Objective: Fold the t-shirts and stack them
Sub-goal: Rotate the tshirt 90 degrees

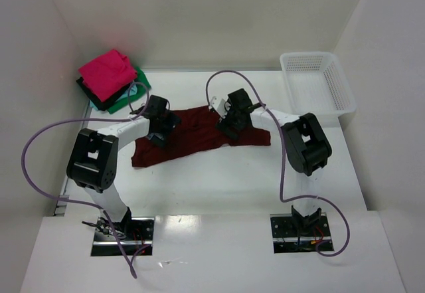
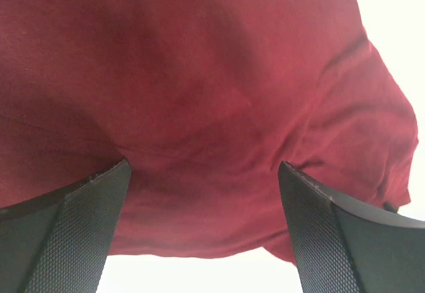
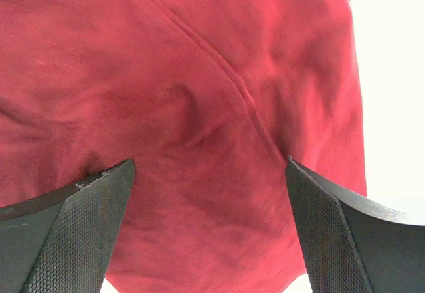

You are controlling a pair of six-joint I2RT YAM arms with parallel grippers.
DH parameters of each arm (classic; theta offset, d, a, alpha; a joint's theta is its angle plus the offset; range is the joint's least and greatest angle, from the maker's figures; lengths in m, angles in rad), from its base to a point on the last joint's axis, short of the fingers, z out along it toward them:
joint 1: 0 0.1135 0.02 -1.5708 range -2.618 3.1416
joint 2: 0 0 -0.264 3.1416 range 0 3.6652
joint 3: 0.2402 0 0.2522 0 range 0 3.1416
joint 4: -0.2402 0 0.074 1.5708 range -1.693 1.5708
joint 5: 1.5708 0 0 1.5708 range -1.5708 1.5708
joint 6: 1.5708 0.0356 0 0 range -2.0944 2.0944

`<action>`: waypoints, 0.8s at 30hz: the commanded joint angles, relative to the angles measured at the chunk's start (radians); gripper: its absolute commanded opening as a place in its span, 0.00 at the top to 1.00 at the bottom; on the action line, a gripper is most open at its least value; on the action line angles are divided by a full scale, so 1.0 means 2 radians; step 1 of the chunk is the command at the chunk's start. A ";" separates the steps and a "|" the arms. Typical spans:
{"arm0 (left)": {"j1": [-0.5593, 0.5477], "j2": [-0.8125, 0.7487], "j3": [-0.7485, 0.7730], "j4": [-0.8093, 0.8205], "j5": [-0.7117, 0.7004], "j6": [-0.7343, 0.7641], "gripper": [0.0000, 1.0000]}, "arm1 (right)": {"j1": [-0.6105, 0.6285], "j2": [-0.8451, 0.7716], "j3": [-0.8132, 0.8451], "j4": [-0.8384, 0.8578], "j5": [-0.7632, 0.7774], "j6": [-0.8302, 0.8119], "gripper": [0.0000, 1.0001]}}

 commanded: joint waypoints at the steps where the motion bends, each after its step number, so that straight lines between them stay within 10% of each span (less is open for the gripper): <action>1: 0.017 -0.002 0.000 -0.013 -0.015 -0.012 0.00 | 0.035 -0.033 -0.031 -0.002 -0.021 0.012 0.00; 24: 0.021 0.100 0.088 -0.082 -0.023 0.059 0.00 | 0.169 -0.119 -0.094 -0.033 -0.080 0.081 0.00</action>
